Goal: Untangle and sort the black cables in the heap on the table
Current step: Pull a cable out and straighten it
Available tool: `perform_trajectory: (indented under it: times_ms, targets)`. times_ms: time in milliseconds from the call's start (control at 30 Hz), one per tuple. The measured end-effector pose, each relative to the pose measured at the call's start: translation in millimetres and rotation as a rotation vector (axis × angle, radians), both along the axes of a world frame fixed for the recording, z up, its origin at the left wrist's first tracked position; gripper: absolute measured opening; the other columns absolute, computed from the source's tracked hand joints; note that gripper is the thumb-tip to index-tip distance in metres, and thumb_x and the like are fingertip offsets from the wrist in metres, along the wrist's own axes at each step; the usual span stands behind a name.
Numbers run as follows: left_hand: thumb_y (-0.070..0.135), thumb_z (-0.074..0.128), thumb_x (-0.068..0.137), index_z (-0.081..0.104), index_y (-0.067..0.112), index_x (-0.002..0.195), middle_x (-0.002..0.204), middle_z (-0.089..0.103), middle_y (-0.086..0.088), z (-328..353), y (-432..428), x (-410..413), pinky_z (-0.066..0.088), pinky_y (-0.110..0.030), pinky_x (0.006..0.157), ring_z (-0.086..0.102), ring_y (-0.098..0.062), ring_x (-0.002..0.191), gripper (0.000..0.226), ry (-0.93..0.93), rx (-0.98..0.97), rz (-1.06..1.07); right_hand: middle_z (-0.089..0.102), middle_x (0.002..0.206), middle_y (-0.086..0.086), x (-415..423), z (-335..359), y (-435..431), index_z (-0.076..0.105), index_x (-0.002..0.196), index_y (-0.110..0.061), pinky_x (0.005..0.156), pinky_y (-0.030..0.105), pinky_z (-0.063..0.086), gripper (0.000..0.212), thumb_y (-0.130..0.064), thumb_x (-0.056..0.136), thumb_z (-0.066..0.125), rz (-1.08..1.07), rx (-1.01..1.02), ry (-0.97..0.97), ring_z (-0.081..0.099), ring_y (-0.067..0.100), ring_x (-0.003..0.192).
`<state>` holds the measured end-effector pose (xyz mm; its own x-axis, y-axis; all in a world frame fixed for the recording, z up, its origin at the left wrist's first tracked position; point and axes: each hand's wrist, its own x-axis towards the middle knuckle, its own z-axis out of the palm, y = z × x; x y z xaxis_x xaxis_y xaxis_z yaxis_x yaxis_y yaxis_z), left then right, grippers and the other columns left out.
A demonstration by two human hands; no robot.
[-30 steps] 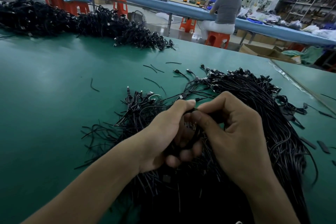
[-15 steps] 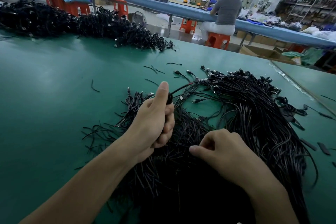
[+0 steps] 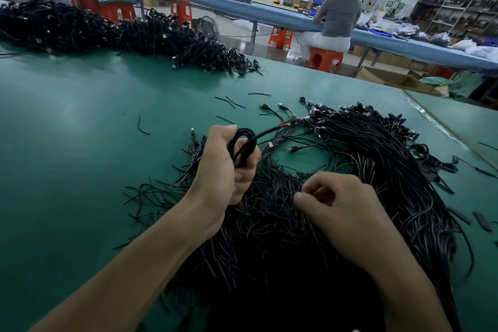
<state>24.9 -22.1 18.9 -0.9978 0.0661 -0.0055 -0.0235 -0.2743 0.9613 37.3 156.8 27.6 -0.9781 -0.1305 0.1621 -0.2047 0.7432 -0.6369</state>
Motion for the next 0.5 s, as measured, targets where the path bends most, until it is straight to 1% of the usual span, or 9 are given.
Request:
perform_trajectory:
  times_ms: [67,133,167,267,367,433,500]
  targets:
    - [0.041,0.022,0.103,0.054,0.020,0.057,0.044,0.029,0.010,1,2,-1,0.018,-0.014,0.032,0.019,-0.006,0.034,0.060,-0.020,-0.003,0.009,0.068,0.071,-0.015,0,2,-1,0.065,0.070,-0.027,0.056,0.012,0.049,0.015,-0.023,0.083,0.072,-0.001,-0.109,0.111,0.062,0.001,0.061]
    - [0.046,0.025,0.105,0.056,0.018,0.066,0.045,0.031,0.012,1,4,0,0.020,-0.015,0.032,0.021,-0.005,0.035,0.058,-0.008,-0.012,0.005,0.069,0.074,-0.014,0,3,-2,0.064,0.073,-0.028,0.056,0.018,0.053,0.014,-0.021,0.080,0.073,0.003,-0.225,0.221,0.064,0.005,0.061]
    - [0.049,0.026,0.105,0.058,0.019,0.067,0.047,0.031,0.012,2,6,1,0.020,-0.015,0.032,0.021,-0.005,0.037,0.058,0.009,-0.013,-0.001,0.069,0.073,-0.013,0,3,-3,0.064,0.073,-0.028,0.056,0.020,0.053,0.014,-0.021,0.080,0.073,0.012,-0.260,0.263,0.064,0.007,0.062]
    - [0.054,0.028,0.103,0.061,0.024,0.060,0.049,0.032,0.011,5,7,5,0.021,-0.016,0.034,0.023,-0.006,0.039,0.061,0.055,-0.038,-0.030,0.068,0.073,-0.009,0,1,-7,0.064,0.073,-0.027,0.058,0.018,0.050,0.015,-0.020,0.081,0.075,0.058,-0.309,0.324,0.064,0.010,0.065]
    - [0.055,0.027,0.102,0.058,0.022,0.052,0.044,0.034,0.011,7,10,10,0.023,-0.015,0.035,0.025,-0.006,0.035,0.068,0.094,-0.151,-0.066,0.069,0.077,-0.006,0,1,-10,0.064,0.077,-0.027,0.062,0.022,0.053,0.017,-0.015,0.085,0.073,0.042,-0.404,0.383,0.066,0.014,0.069]
    - [0.057,0.024,0.102,0.055,0.018,0.048,0.040,0.035,0.011,7,13,13,0.025,-0.013,0.035,0.028,-0.005,0.032,0.074,0.090,-0.198,-0.104,0.071,0.080,-0.002,1,4,-12,0.065,0.078,-0.028,0.064,0.027,0.056,0.015,-0.018,0.086,0.073,0.007,-0.562,0.405,0.069,0.016,0.072]
    - [0.057,0.023,0.103,0.057,0.016,0.048,0.038,0.033,0.010,5,14,14,0.023,-0.015,0.035,0.026,-0.007,0.032,0.076,0.062,-0.207,-0.144,0.074,0.082,0.001,3,7,-17,0.068,0.078,-0.032,0.064,0.024,0.055,0.012,-0.021,0.083,0.070,-0.001,-0.744,0.387,0.071,0.016,0.073]
